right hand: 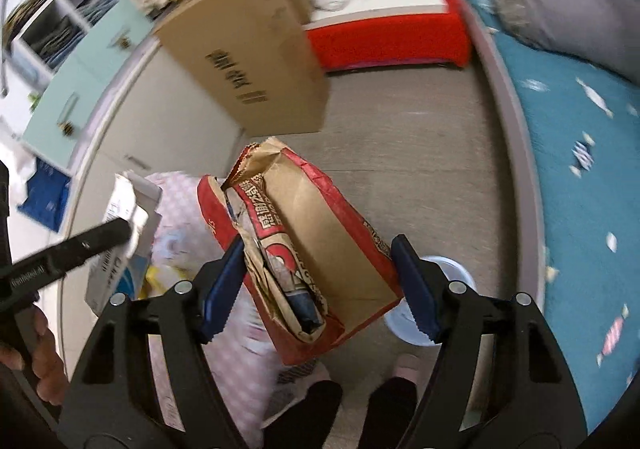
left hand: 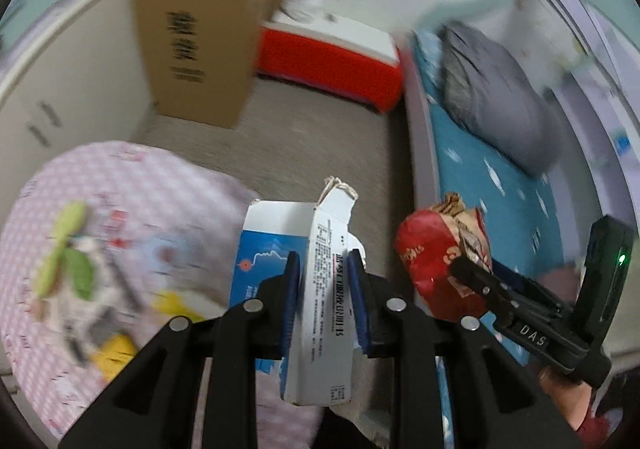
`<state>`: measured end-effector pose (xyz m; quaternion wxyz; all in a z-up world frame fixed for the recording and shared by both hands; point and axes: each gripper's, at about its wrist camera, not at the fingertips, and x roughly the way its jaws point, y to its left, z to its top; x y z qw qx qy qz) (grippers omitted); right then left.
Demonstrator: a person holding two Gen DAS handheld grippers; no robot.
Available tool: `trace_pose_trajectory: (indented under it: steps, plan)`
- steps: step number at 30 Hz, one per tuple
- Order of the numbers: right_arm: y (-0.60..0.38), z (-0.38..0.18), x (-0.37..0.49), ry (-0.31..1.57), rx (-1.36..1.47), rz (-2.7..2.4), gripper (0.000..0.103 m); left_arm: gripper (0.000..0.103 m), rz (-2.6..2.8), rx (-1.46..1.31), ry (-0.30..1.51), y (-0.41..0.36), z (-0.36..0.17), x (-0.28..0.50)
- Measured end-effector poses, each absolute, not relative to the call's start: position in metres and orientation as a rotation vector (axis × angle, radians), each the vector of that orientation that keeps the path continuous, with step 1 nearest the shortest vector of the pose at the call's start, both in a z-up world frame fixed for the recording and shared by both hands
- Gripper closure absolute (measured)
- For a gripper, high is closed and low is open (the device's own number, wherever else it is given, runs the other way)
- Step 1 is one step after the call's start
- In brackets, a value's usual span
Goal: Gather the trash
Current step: 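Carry both items over the blue basin and open both tools to drop them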
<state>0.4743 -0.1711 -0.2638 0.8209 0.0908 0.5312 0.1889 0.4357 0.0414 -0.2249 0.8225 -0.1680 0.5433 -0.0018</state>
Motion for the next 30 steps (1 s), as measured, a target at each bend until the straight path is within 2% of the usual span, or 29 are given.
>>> trace_pose_trajectory:
  steps: [6,14,17,18,19,30]
  plan:
    - [-0.259,-0.275,0.46,1.139,0.228,0.266,0.032,0.079,-0.128,-0.298,1.264,-0.059,-0.263,0.452]
    - [-0.324,-0.281,0.448,1.132,0.27,0.169,0.031,0.078,-0.211,-0.218,1.335,-0.142,-0.29,0.464]
    - [-0.337,-0.282,0.444,1.128,0.276,0.152,0.031,0.061,-0.21,-0.198,1.348,-0.153,-0.293,0.467]
    - [-0.34,-0.283,0.444,1.131,0.279,0.152,0.031,0.045,-0.199,-0.194,1.35,-0.156,-0.294,0.467]
    - [-0.343,-0.284,0.444,1.134,0.285,0.151,0.031,0.038,-0.195,-0.198,1.358,-0.159,-0.296,0.468]
    - [-0.33,-0.297,0.444,1.177,0.287,0.216,0.031,0.034,-0.075,-0.2,1.365,-0.138,-0.294,0.458]
